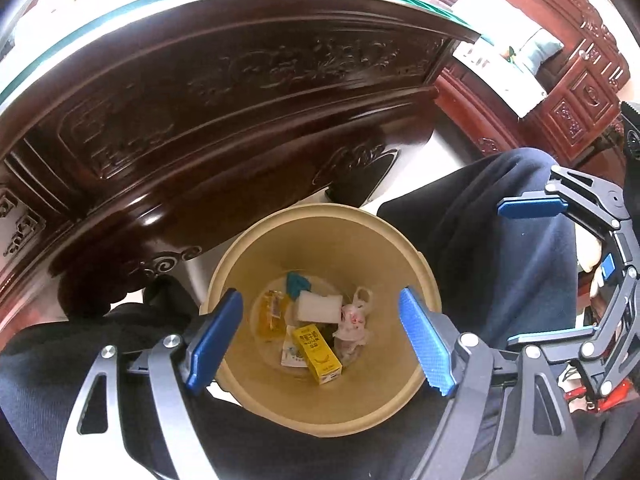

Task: Collect trash
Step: 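Raise both open tools from the bucket back to the table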

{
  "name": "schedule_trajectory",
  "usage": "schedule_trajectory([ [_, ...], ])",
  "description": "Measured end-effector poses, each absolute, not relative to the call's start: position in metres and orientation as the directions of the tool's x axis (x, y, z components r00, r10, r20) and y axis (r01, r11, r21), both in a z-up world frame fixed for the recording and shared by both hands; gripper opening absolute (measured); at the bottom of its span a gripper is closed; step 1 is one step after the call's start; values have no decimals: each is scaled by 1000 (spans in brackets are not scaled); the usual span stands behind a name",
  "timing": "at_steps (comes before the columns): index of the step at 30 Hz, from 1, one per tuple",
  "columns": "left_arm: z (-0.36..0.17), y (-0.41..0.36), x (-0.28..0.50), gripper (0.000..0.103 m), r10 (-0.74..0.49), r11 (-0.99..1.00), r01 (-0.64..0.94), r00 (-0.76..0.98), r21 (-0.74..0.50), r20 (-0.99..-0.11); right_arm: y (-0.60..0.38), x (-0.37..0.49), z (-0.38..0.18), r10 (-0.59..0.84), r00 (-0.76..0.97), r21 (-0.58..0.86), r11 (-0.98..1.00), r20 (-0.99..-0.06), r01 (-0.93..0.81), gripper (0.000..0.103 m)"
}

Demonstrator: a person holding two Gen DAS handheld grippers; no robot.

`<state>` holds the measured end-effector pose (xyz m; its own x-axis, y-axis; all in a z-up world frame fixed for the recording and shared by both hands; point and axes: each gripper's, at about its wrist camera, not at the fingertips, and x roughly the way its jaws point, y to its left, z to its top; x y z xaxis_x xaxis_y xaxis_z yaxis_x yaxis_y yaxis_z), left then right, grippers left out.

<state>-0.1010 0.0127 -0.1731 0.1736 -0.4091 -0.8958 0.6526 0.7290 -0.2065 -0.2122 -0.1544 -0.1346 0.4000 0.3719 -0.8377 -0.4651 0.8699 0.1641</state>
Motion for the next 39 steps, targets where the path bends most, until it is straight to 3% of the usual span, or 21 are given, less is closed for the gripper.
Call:
schedule_trajectory([
  [19,-173,-3,-96,80,-401,701,688,160,-189,-902,-161,-198,-142,363,377,171,874,-852,-454,87],
  [26,-148,-7,-90,80,-418,675,719,188,-166,-889,-167,-188,-122,366,411,157,874,-835,-460,87],
  [30,-108,-3,-76,81,-453,671,731,273,-123,-849,-173,-174,-89,364,494,121,881,-790,-457,87],
  [35,-47,10,-44,94,-495,714,699,459,-45,-738,-186,-149,-39,312,677,32,920,-667,-392,91],
  [39,-17,23,-7,99,-462,799,601,627,13,-627,-205,-110,-22,324,749,147,944,-578,-295,93],
])
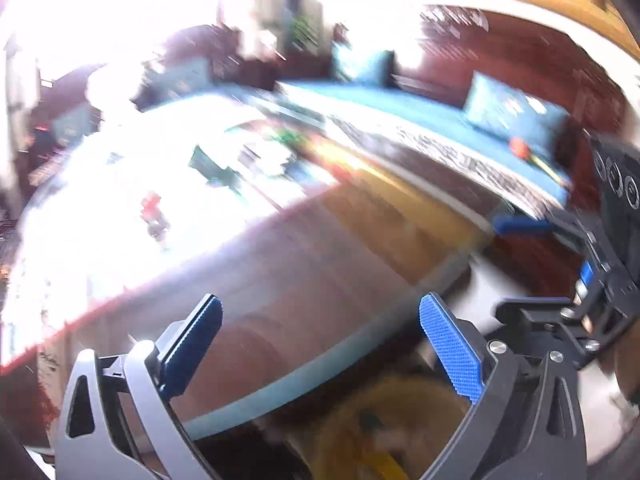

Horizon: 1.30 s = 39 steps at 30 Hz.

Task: Collect trash
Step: 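Raise both open tools from the bucket back to the table, then grasp the orange crumpled paper with left tool while right tool grasps green crumpled paper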

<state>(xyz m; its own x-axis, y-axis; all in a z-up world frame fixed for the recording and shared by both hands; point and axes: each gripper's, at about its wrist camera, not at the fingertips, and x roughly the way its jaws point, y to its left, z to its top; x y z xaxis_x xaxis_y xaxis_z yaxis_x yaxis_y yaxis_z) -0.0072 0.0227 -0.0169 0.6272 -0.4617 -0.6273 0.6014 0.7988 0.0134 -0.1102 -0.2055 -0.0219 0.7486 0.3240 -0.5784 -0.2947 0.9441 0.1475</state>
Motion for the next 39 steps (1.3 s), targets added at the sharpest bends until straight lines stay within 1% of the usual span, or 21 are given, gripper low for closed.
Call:
schedule_trajectory([
  [2,-10,30,20,99,-424,844,535,688,17,-589,-211,-88,-15,305,785,186,952,-538,-242,94],
  [4,-8,37,50,99,-373,886,463,733,15,-569,-212,-71,-8,250,827,173,967,-503,-187,94],
  [6,-11,46,84,99,-335,916,402,744,-13,-578,-209,-53,0,188,865,131,981,-465,-143,95],
  [8,-16,55,114,99,-327,930,362,735,-63,-594,-203,-37,6,152,886,90,988,-438,-125,95],
  [9,-18,56,131,99,-321,936,343,727,-84,-607,-202,-27,8,151,889,79,988,-433,-130,95],
  [11,-25,55,151,99,-293,945,320,719,-75,-630,-199,-10,9,154,891,65,988,-426,-140,95],
  [13,-30,52,168,99,-279,948,313,721,-61,-634,-195,11,9,138,890,56,990,-434,-126,95],
  [18,-34,55,199,99,-262,959,266,716,-94,-647,-194,50,4,101,872,66,995,-480,-79,95],
  [20,-40,55,212,99,-233,966,248,705,-74,-670,-197,60,1,126,859,100,991,-496,-88,95],
  [24,-58,55,249,99,-177,975,218,668,-38,-723,-204,71,-5,188,844,187,977,-502,-106,95],
  [27,-65,60,271,99,-174,979,191,641,-64,-748,-204,76,-6,195,841,204,974,-505,-103,95],
  [29,-65,63,278,99,-184,979,183,637,-85,-748,-203,79,-7,201,836,202,973,-510,-111,95],
  [31,-65,60,284,97,-180,979,192,631,-73,-755,-203,83,-7,206,832,196,973,-515,-120,95],
  [32,-67,60,287,95,-181,979,188,623,-78,-761,-204,85,-7,204,831,194,974,-518,-119,95],
  [33,-68,60,286,83,-196,977,192,611,-97,-767,-206,86,-7,204,831,199,973,-518,-116,95],
  [35,-68,60,284,71,-207,975,194,613,-109,-762,-210,88,-7,210,827,213,971,-522,-111,95],
  [36,-68,60,283,55,-213,974,197,612,-113,-762,-211,90,-7,212,825,220,969,-523,-110,95],
  [39,-67,61,279,48,-217,974,193,615,-121,-758,-216,96,-7,223,820,234,966,-528,-112,95],
])
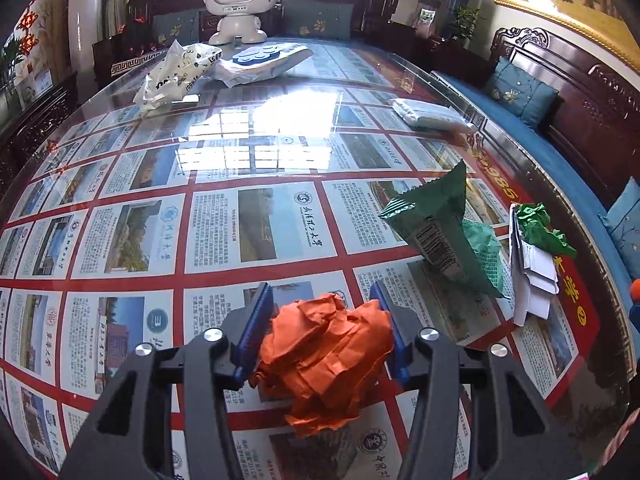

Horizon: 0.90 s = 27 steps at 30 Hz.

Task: Collect trash
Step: 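Grasp the orange crumpled paper with left tool while right tool grasps green crumpled paper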

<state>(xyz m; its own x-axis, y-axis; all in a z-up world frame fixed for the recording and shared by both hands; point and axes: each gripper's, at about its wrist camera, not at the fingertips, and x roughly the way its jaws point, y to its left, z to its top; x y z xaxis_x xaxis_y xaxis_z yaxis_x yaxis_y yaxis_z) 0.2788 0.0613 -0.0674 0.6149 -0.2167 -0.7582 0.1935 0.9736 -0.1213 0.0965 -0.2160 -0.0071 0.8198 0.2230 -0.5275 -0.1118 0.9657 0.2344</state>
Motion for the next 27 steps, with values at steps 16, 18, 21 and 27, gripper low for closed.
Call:
schedule_trajectory([
  [16,-56,45,261,46,-354,935,245,606,-257,-712,-234,192,-11,119,763,156,987,-635,-23,94],
  [18,-55,41,260,46,-374,927,261,600,-268,-707,-233,210,-15,126,742,156,987,-658,-29,94],
  [21,-56,35,260,46,-384,923,278,591,-268,-710,-235,235,-22,101,711,148,989,-696,5,94],
  [27,-59,31,260,46,-394,917,301,578,-262,-715,-241,260,-40,107,633,180,982,-767,51,89],
])
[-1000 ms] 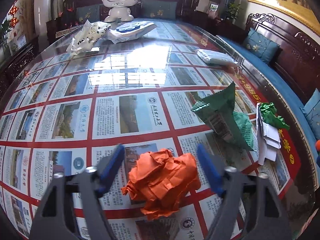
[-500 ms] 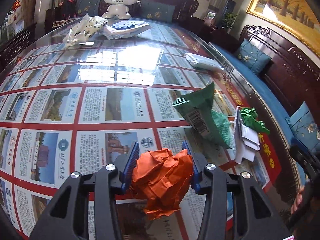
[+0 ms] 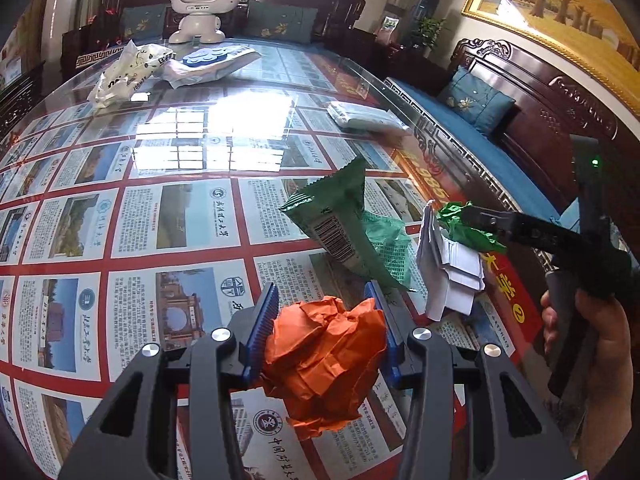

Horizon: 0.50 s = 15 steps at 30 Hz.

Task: Collect trash
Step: 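Grasp the orange crumpled paper with left tool while right tool grasps green crumpled paper, then carry both papers to the bucket and open both tools to drop them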

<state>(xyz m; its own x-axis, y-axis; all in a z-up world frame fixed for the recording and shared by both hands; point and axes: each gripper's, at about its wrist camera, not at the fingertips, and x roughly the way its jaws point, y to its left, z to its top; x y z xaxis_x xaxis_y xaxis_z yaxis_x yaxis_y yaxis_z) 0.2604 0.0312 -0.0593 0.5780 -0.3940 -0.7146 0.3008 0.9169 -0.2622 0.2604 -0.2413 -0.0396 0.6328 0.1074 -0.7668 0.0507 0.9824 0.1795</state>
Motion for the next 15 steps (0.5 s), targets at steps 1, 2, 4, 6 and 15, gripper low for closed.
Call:
schedule_trajectory([
  [1,-60,32,261,46,-395,916,302,575,-263,-716,-240,263,-44,87,617,154,986,-782,57,85],
  [2,-61,32,261,46,-397,916,302,573,-265,-717,-239,265,-47,80,605,142,988,-792,55,76],
  [4,-62,32,261,46,-398,915,302,571,-267,-718,-239,265,-51,30,612,97,992,-791,78,63],
  [6,-61,31,260,46,-401,914,304,571,-269,-717,-243,263,-52,18,625,92,992,-780,85,53],
  [15,-54,29,242,46,-433,899,328,571,-289,-698,-260,221,-41,150,681,212,977,-717,8,47],
])
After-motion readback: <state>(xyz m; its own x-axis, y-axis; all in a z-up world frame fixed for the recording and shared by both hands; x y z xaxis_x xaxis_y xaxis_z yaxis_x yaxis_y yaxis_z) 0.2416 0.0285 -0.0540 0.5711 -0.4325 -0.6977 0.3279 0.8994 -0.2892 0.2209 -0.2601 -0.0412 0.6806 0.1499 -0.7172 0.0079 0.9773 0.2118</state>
